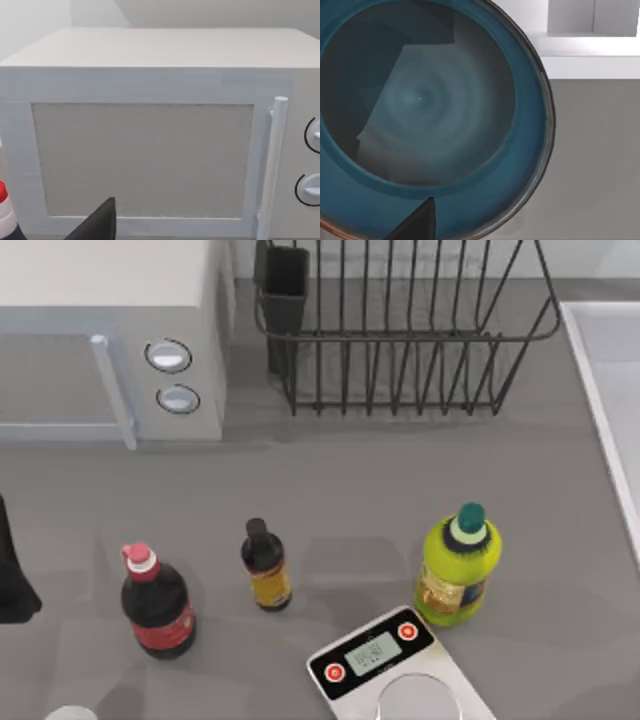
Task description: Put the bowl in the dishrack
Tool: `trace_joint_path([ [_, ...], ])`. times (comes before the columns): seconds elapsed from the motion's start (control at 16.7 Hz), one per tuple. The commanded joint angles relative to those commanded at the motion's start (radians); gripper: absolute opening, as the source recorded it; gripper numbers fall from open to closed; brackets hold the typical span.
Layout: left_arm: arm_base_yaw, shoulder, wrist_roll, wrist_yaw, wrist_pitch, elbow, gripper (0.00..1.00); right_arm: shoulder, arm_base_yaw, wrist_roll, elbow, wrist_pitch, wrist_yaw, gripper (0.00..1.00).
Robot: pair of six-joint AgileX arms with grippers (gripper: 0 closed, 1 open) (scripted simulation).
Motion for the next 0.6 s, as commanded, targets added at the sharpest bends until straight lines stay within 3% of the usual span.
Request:
trace_joint_path([
  [0.36, 0.0, 0.0, 0.0, 0.0, 0.0, 0.0, 1.0, 0.109, 0.016, 0.018, -0.155, 0.281, 0.002, 1.0],
  [0.6, 0.0, 0.0, 0.0, 0.0, 0.0, 0.0, 1.0, 0.146, 0.02, 0.023, -0.201, 0.353, 0.002, 1.0],
])
